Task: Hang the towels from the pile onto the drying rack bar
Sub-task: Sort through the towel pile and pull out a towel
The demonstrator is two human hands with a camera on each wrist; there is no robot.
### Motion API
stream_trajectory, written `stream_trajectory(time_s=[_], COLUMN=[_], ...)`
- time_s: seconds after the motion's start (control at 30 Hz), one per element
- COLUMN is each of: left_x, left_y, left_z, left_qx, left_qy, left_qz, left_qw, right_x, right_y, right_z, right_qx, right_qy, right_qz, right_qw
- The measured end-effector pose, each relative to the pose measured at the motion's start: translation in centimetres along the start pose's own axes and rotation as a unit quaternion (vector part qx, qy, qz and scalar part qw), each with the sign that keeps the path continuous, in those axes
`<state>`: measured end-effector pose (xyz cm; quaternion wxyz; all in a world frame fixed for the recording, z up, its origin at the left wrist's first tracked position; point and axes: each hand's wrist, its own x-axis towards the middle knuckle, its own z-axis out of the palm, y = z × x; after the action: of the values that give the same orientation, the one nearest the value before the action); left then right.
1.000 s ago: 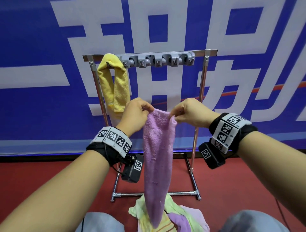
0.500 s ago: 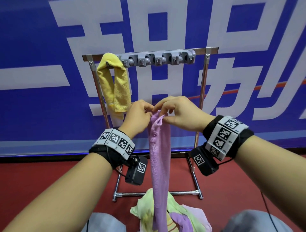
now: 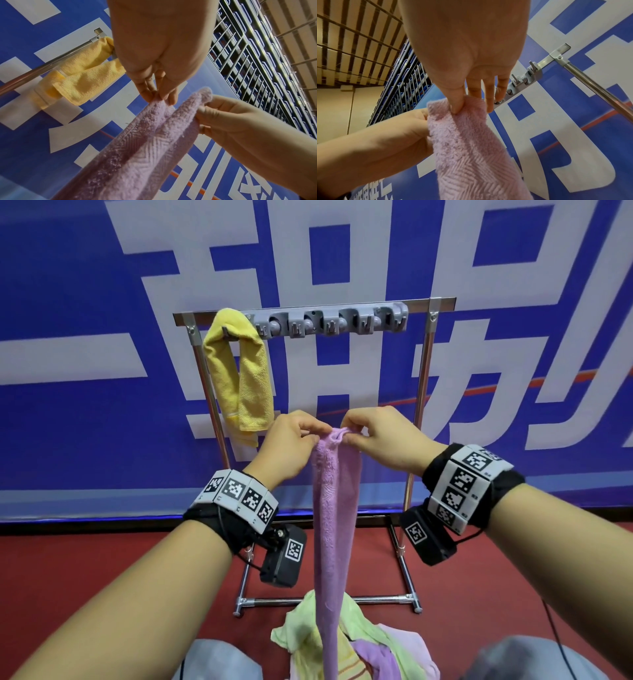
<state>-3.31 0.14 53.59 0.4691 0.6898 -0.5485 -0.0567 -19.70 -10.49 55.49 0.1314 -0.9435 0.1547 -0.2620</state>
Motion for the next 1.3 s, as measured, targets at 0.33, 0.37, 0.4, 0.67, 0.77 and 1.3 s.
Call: stream_trajectory(time_s=[0.33, 0.37, 0.4, 0.67, 0.77, 1.3], left_x=[-0.4, -0.4, -0.4, -0.9, -1.0, -1.0], left_y=[0.6, 0.6, 0.6, 1.4, 1.7, 1.6], left_z=[0.8, 0.8, 0.8, 0.7, 0.8, 0.7], left_qx=[-0.113, -0.120, -0.126, -0.148, -0.152, -0.067], left_qy=[-0.011, -0.015, -0.018, -0.020, -0.021, 0.019], left_qz=[-0.003, -0.004, -0.005, -0.010, -0.009, 0.000], left_qw=[0.994, 0.993, 0.992, 0.989, 0.988, 0.998], right_x=[-0.1, -0.2, -0.3, -0.4, -0.5, -0.6], right_y=[0.9, 1.0, 1.1, 1.1, 1.0, 1.0], right_z=[0.7, 0.7, 0.8, 0.9, 1.0, 0.4], right_qx=[0.006, 0.007, 0.006, 0.002, 0.003, -0.047], right_qy=[0.020, 0.020, 0.021, 0.045, 0.054, 0.021], right_qz=[0.050, 0.052, 0.052, 0.059, 0.067, 0.015], right_qw=[0.999, 0.998, 0.998, 0.997, 0.996, 0.999])
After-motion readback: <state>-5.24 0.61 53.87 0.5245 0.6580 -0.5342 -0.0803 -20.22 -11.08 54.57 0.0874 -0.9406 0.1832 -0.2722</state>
